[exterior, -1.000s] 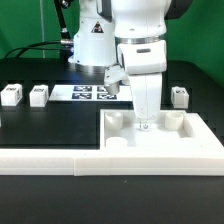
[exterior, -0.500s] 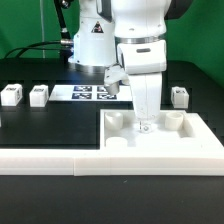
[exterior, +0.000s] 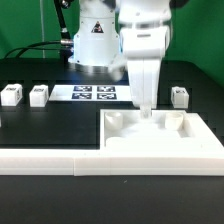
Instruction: Assemble square table
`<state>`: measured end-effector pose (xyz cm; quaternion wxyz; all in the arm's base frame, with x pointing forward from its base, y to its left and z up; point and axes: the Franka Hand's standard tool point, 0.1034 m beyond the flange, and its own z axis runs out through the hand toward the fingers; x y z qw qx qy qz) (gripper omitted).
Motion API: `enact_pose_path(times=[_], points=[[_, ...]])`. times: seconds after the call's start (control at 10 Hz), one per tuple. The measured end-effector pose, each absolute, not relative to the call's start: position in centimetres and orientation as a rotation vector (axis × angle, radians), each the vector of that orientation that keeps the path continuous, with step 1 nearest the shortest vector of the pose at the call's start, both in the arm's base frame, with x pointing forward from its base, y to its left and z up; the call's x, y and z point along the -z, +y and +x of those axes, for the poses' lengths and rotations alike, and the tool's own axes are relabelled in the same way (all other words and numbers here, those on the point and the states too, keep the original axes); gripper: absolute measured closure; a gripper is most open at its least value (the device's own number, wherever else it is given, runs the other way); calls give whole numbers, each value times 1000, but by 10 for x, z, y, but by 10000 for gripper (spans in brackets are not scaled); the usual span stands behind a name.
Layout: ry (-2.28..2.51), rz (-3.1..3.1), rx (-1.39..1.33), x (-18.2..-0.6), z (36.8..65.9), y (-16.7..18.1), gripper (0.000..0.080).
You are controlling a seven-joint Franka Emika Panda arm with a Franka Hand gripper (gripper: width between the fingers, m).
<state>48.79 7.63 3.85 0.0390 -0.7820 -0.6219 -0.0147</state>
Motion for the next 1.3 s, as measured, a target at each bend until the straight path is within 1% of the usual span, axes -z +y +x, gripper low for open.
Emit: enact_pose_path(times=[0.2, 0.3, 0.4, 0.5, 1.0, 1.2, 1.3], points=[[-1783, -2519, 41, -64, 480, 98, 151], [-1591, -2656, 60, -77, 478, 116, 151], [-1341, -2785, 48, -76, 464, 141, 151], [-1292, -2808, 44, -76, 460, 155, 151], [-787, -2974, 28, -74, 459, 157, 151], [-387, -3065, -81, -68, 438, 175, 151], [-269, -3078, -119, -62, 432, 178, 151]])
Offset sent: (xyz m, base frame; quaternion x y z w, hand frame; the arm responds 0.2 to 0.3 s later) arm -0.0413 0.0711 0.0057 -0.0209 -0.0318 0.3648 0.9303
